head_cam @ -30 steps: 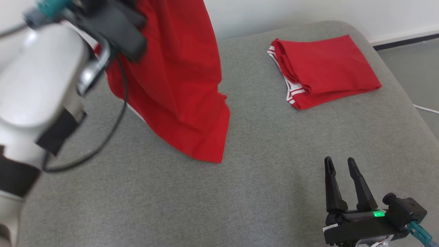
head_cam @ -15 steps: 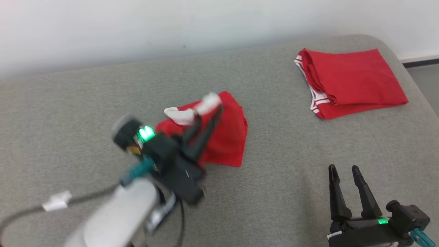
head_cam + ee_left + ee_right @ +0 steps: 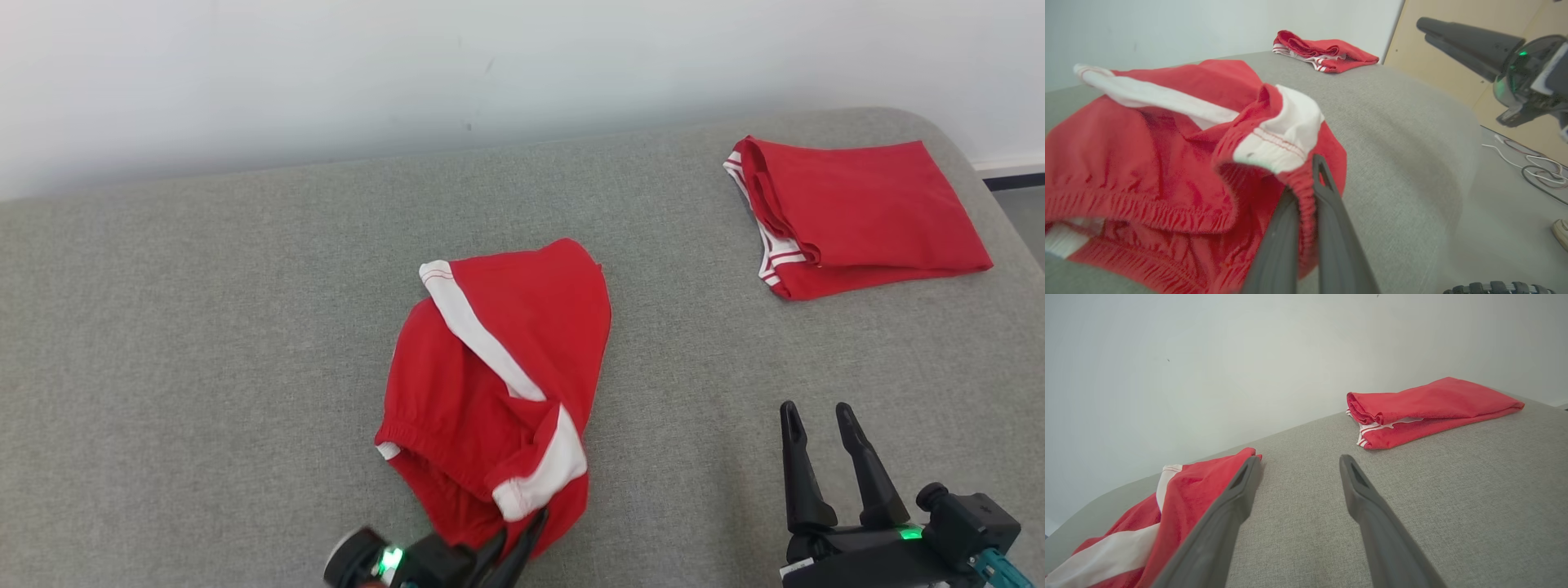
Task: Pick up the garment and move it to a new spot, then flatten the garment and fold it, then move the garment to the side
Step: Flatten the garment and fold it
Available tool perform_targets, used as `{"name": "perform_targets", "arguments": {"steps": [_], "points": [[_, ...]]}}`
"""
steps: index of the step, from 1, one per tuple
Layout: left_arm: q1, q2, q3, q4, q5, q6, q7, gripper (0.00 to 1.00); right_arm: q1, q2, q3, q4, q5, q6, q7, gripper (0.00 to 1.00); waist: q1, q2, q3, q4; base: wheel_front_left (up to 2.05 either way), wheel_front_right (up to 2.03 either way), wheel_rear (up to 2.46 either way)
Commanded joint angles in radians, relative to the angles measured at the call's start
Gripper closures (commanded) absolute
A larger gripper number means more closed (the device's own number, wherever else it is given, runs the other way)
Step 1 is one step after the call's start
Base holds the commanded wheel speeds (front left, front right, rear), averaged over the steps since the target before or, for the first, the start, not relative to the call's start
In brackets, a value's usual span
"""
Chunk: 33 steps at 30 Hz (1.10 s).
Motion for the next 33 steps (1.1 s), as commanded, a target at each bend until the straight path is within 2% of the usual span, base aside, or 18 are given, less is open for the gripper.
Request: {"name": "perform_targets", "arguments": {"steps": [1,7,12,16,17,18,19,24,33], "points": [[0.030,-0.004,0.012,0.021,0.015,-0.007,-0.003,1.00,0.012,-0.003,0.000,0.003,0.002,-0.003,-0.005,0.00,0.0001,0.0000,-0.004,0.000,0.00,0.00,0.00],[0.069,0.026,0.034,0.114,0.068,-0.022,-0.003,1.00,0.019,-0.003,0.000,0.006,0.000,-0.003,-0.005,0.00,0.0001,0.0000,-0.015,0.007,0.00,0.00,0.00],[0.083,0.046,0.121,0.124,0.090,-0.015,-0.003,1.00,0.025,-0.001,-0.002,0.009,0.000,-0.003,-0.005,0.00,0.0001,0.0000,-0.022,0.017,0.00,0.00,0.00],[0.107,0.026,0.169,0.125,0.081,-0.024,-0.003,1.00,0.029,0.005,0.003,0.014,-0.001,-0.003,-0.005,0.00,0.0001,0.0000,-0.030,0.027,0.00,0.00,0.00],[0.112,0.018,0.181,0.113,0.081,-0.026,-0.003,0.75,0.031,0.006,0.002,0.015,-0.001,-0.003,-0.005,0.00,0.0001,0.0000,-0.033,0.030,0.00,0.00,0.00],[0.122,0.009,0.193,0.102,0.086,-0.024,-0.003,0.16,0.033,0.007,0.001,0.016,-0.002,-0.003,-0.005,0.00,0.0001,0.0000,-0.036,0.033,0.00,0.00,0.00],[0.136,-0.002,0.206,0.088,0.085,-0.024,-0.003,0.00,0.035,0.007,-0.001,0.016,-0.001,-0.003,-0.005,0.00,0.0001,0.0000,-0.041,0.037,0.00,0.00,0.00],[0.199,-0.037,0.279,0.001,0.105,-0.028,-0.003,0.00,0.052,0.006,-0.014,0.017,0.001,-0.003,-0.005,0.00,0.0001,0.0000,-0.065,0.062,0.00,0.00,0.00],[0.304,-0.062,0.373,-0.132,0.163,-0.031,-0.003,0.00,0.072,0.009,-0.014,0.019,0.003,-0.003,-0.005,0.00,0.0001,0.0000,-0.095,0.096,0.00,0.00,0.00]]}}
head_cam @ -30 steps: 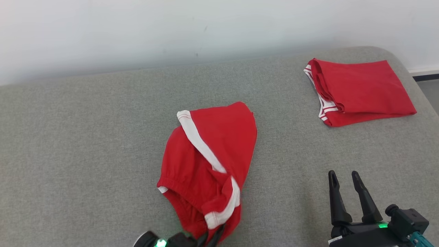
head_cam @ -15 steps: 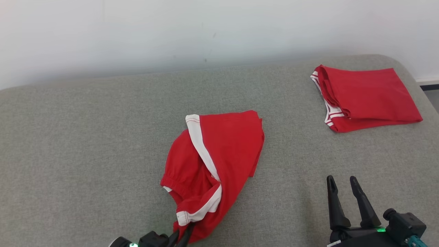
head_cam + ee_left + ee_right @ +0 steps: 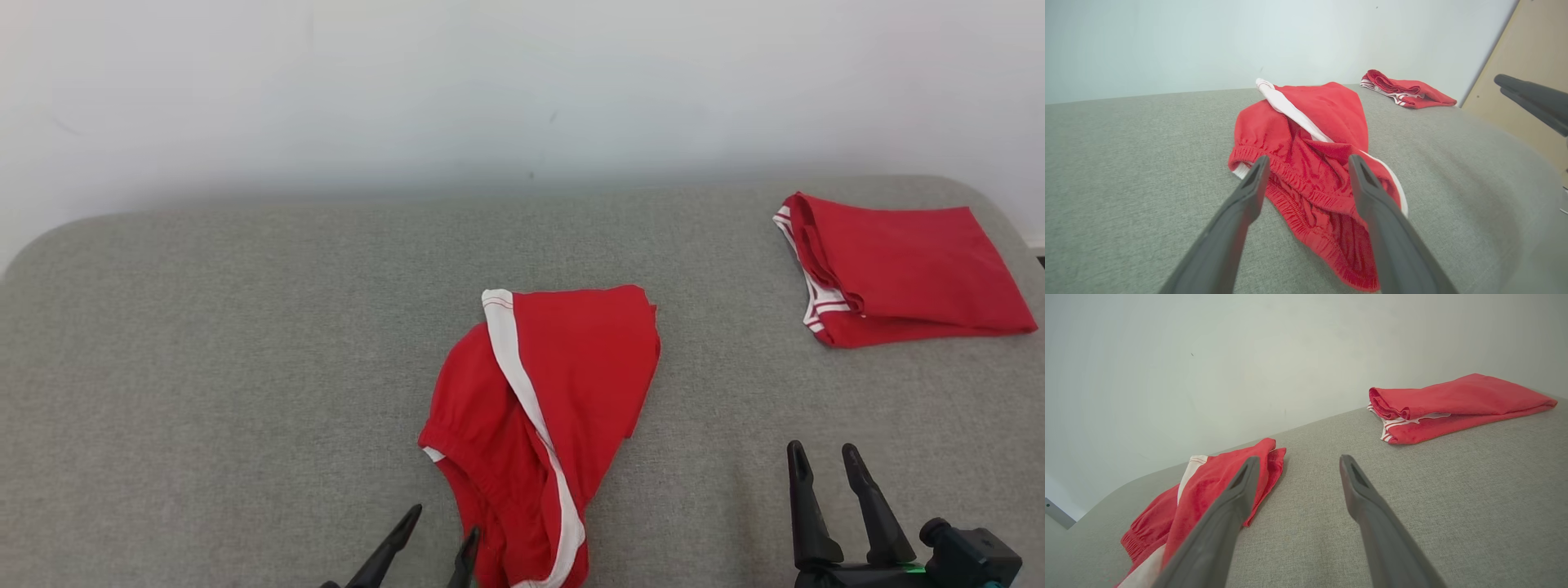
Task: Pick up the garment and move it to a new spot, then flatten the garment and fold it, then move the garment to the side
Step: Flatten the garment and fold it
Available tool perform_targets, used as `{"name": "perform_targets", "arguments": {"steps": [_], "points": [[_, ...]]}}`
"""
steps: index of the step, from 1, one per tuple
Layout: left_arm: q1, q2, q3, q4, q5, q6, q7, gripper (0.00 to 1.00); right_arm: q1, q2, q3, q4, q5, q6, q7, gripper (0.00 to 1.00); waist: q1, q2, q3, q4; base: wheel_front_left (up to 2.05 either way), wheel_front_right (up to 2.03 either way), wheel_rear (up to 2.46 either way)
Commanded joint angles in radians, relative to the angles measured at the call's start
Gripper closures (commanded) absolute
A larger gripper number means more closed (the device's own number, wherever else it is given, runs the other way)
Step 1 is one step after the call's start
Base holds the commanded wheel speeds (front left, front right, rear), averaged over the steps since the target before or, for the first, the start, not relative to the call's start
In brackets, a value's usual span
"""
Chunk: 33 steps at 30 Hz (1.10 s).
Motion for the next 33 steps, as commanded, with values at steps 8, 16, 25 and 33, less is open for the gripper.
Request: {"name": "perform_targets", "arguments": {"steps": [8,16,25,33], "points": [[0.051,-0.038,0.163,-0.120,0.071,0.040,-0.003,0.00,0.014,0.001,0.004,0.002,0.002,-0.003,-0.005,0.00,0.0001,0.0001,-0.020,0.020,0.00,0.00,0.00],[0.092,-0.059,0.351,-0.206,0.152,0.088,-0.003,0.00,0.019,-0.008,0.001,0.005,0.005,-0.003,-0.005,0.00,0.0001,0.0001,-0.023,0.023,0.00,0.00,0.00],[0.145,-0.096,0.448,-0.199,0.179,0.085,-0.003,0.00,0.020,-0.010,-0.003,0.005,0.003,-0.003,-0.005,0.00,0.0001,0.0001,-0.016,0.030,0.00,0.00,0.00],[0.120,-0.124,0.285,-0.081,0.126,0.000,-0.003,0.00,0.008,-0.013,0.003,0.009,-0.002,-0.003,-0.005,0.00,0.0001,0.0001,-0.010,0.029,0.00,0.00,0.00]]}}
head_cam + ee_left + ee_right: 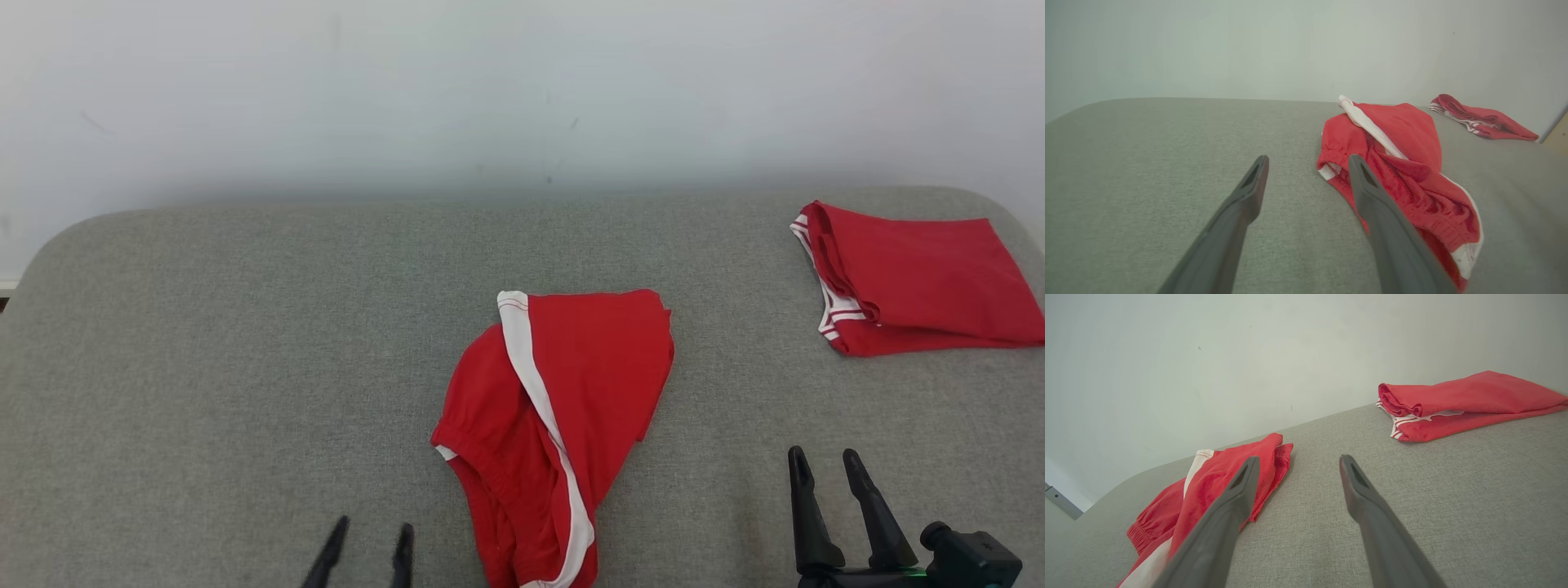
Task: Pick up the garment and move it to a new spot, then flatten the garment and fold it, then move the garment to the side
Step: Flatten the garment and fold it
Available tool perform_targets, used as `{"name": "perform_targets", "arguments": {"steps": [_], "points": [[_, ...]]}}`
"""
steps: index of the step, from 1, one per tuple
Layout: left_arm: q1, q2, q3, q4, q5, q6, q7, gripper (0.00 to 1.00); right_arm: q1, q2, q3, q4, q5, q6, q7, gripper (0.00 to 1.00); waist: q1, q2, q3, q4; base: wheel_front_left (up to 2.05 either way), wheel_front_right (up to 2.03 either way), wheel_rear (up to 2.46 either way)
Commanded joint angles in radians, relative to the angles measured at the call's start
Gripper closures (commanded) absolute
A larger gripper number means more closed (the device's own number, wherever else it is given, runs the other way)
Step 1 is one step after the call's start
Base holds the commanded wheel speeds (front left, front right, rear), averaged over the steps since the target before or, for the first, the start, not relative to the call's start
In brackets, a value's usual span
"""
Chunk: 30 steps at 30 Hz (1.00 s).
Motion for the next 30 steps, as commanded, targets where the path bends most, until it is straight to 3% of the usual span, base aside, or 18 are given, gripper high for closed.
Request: {"name": "perform_targets", "arguments": {"steps": [1,3,10,15,22,30], "points": [[-0.014,-0.003,-0.035,0.024,-0.010,-0.005,-0.003,0.00,-0.002,-0.003,0.003,0.001,-0.006,-0.003,-0.004,0.00,0.0000,0.0000,0.001,-0.003,0.00,0.00,0.00],[-0.019,-0.003,-0.063,0.041,-0.021,-0.008,-0.003,0.00,-0.003,-0.003,0.004,0.001,-0.006,-0.003,-0.004,0.00,0.0000,0.0000,0.001,-0.005,0.00,0.00,0.00],[-0.042,0.034,-0.314,0.125,-0.134,-0.007,-0.003,0.00,-0.002,-0.005,0.000,-0.002,0.000,-0.003,-0.004,0.00,0.0000,0.0000,0.011,-0.022,0.00,0.00,0.00],[-0.075,0.053,-0.417,0.170,-0.207,-0.007,-0.003,0.00,-0.008,-0.001,0.003,0.000,0.001,-0.003,-0.004,0.00,0.0000,0.0000,0.020,-0.037,0.00,0.00,0.00],[-0.150,0.045,-0.463,0.256,-0.296,-0.007,-0.003,0.00,-0.018,-0.006,0.004,0.004,-0.001,-0.003,-0.004,0.00,0.0000,0.0000,0.027,-0.072,0.00,0.00,0.00],[-0.143,0.046,-0.403,0.279,-0.262,-0.007,-0.003,0.00,-0.004,-0.007,-0.008,-0.004,-0.001,-0.003,-0.004,0.00,0.0000,0.0000,0.031,-0.095,0.00,0.00,0.00]]}}
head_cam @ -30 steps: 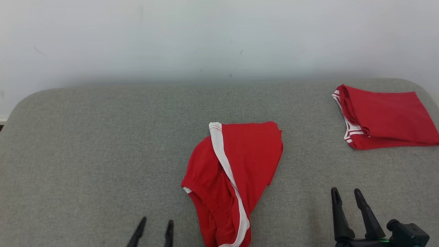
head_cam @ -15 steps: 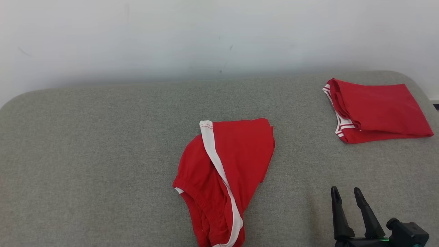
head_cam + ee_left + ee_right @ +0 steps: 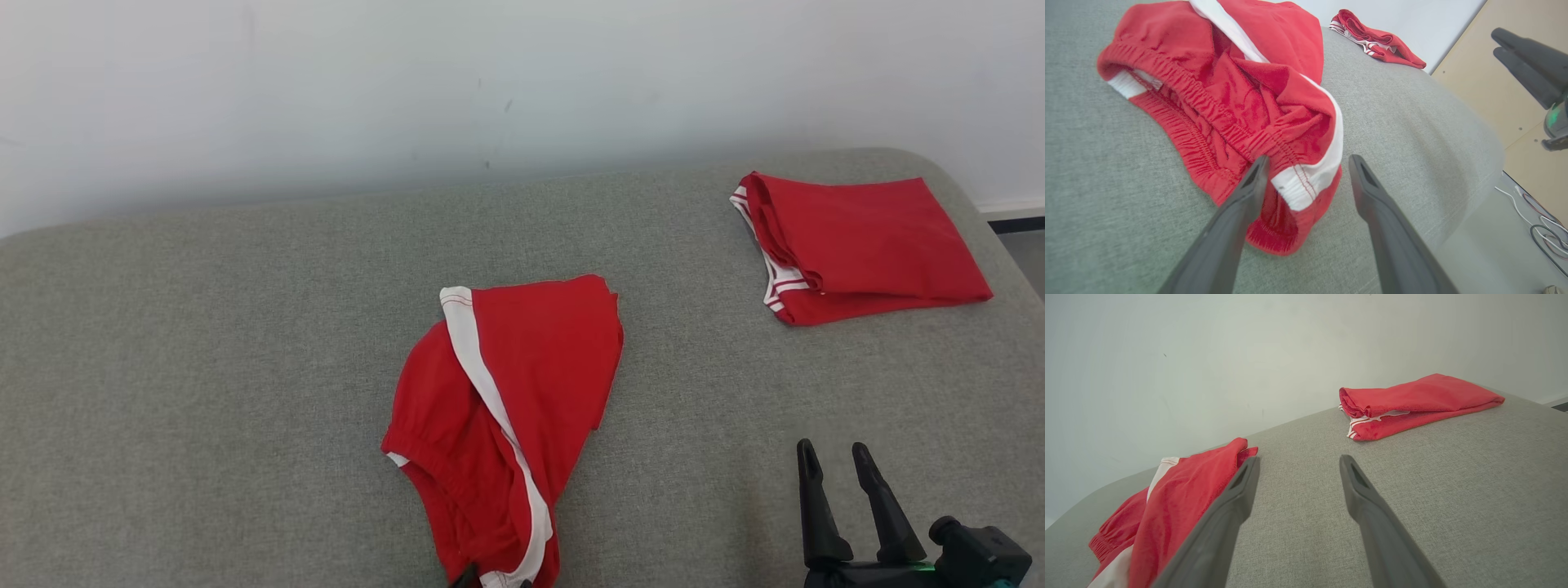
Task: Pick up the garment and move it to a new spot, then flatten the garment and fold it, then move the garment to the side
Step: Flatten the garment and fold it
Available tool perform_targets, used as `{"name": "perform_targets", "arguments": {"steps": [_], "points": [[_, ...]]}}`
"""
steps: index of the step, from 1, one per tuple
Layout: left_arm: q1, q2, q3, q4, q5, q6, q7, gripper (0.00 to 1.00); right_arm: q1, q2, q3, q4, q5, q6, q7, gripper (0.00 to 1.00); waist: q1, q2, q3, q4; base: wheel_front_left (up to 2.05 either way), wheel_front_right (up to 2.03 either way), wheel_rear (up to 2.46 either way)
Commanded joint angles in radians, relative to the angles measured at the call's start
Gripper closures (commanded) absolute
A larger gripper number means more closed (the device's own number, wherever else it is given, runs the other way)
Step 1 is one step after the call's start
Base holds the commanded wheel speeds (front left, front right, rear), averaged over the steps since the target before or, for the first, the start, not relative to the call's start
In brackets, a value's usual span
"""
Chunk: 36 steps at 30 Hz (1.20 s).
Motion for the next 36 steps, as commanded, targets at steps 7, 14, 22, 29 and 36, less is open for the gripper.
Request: {"name": "perform_targets", "arguments": {"steps": [7,14,22,29,36], "points": [[0.061,0.013,0.026,-0.013,0.031,0.002,-0.003,0.00,0.013,0.012,0.000,0.001,-0.005,-0.003,-0.004,0.00,-0.0001,0.0000,-0.004,0.011,0.00,0.00,0.00],[0.034,-0.002,-0.035,0.011,-0.011,0.002,-0.003,0.00,0.005,0.012,0.010,0.002,-0.006,-0.003,-0.004,0.00,-0.0001,0.0000,-0.008,0.009,0.00,0.00,0.00],[-0.032,-0.006,-0.047,0.011,-0.055,0.002,-0.003,1.00,0.007,0.003,0.005,-0.001,-0.001,-0.003,-0.004,0.00,-0.0001,0.0000,-0.002,0.004,0.00,0.00,0.00],[-0.034,0.051,0.100,-0.064,0.010,0.003,-0.003,1.00,0.023,0.012,-0.010,-0.001,-0.002,-0.003,-0.004,0.00,-0.0001,0.0000,0.003,0.044,0.00,0.00,0.00],[-0.002,0.109,0.244,-0.165,0.085,0.015,-0.003,1.00,0.008,0.018,0.007,0.004,-0.002,-0.003,-0.004,0.00,-0.0001,0.0000,0.002,0.084,0.00,0.00,0.00]]}}
